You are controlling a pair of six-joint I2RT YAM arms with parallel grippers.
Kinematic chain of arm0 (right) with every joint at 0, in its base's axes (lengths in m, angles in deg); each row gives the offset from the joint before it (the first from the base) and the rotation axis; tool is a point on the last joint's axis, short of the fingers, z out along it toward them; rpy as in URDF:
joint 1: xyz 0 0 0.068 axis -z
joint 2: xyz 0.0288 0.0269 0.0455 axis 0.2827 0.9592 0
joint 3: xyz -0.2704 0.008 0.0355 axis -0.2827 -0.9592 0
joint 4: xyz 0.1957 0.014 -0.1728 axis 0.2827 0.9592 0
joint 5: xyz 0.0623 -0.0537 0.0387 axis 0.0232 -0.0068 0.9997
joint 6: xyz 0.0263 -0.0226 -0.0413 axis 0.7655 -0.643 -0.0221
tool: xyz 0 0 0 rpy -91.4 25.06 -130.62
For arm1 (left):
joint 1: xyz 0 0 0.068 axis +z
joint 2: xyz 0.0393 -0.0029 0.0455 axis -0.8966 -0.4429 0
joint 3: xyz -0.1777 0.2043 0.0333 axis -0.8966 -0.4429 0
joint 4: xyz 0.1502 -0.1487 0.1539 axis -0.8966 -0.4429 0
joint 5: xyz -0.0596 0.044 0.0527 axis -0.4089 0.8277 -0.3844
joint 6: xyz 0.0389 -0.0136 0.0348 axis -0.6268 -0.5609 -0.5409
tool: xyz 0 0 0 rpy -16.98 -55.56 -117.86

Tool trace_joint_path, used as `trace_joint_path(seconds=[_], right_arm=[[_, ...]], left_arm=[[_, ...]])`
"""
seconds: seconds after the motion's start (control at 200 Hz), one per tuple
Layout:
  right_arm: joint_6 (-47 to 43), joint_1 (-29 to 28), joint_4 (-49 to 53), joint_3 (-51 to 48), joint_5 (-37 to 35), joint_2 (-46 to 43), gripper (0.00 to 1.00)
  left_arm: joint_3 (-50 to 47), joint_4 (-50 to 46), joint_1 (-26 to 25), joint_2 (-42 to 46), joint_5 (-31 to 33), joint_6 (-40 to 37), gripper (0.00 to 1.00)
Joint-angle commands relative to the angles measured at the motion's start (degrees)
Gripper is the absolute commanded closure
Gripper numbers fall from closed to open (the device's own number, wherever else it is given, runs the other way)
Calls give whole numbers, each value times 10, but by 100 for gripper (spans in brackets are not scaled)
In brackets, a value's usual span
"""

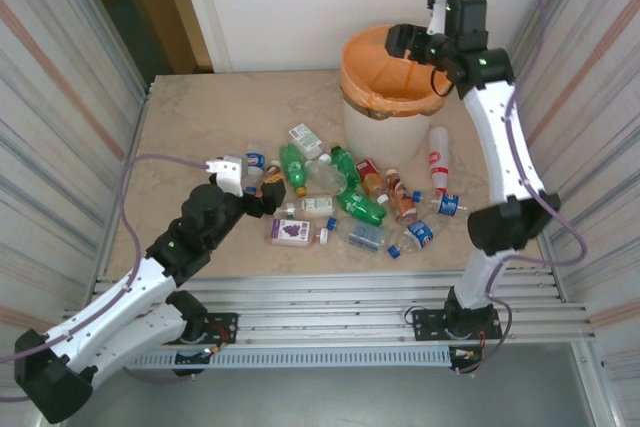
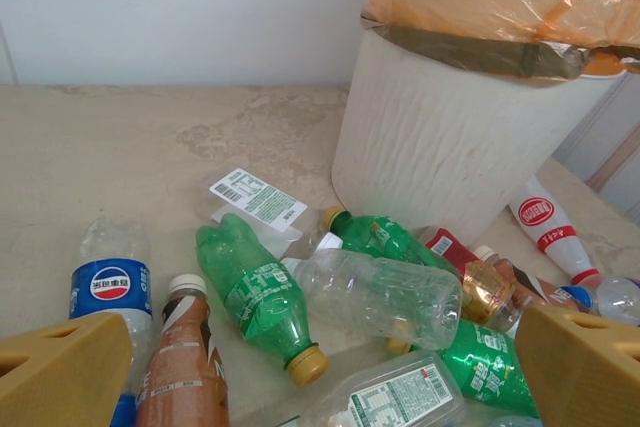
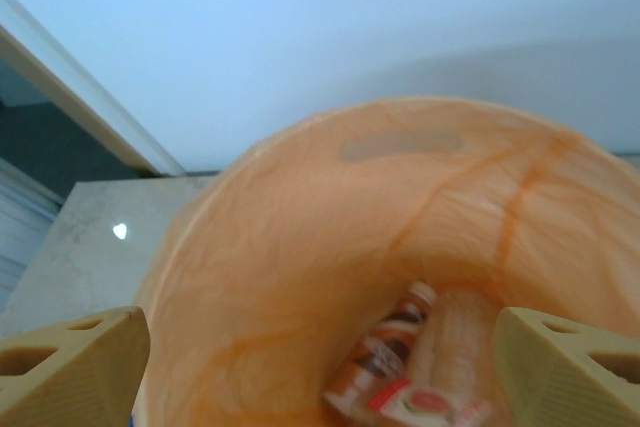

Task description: Put the plastic bottles in the bin

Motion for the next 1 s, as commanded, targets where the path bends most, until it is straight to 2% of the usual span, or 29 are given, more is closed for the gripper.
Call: trace_joint_path(seconds=[0.0, 0.09, 0.245, 0.336, 0.421, 0.596, 0.997], right_arm=[[26, 4, 2, -105, -53, -87, 12], [45, 20, -12, -218, -67, -163, 12], [71, 76, -7, -352, -70, -273, 11], [81, 121, -8, -407, -62, -315, 10], [89, 165, -8, -444, -26, -325, 10], [88, 221, -23, -491, 45, -268, 12], [59, 218, -63, -488, 61, -77, 16]], left_arm=[[17, -13, 5, 2, 21, 11, 1], [17, -19, 11, 4, 23, 12, 1], [7, -22, 22, 8, 26, 16, 1], [0, -20, 32, 7, 24, 27, 1], [-3, -21, 44, 2, 19, 46, 1], [4, -44, 63, -13, 11, 82, 1], [7, -81, 101, -16, -13, 134, 1]])
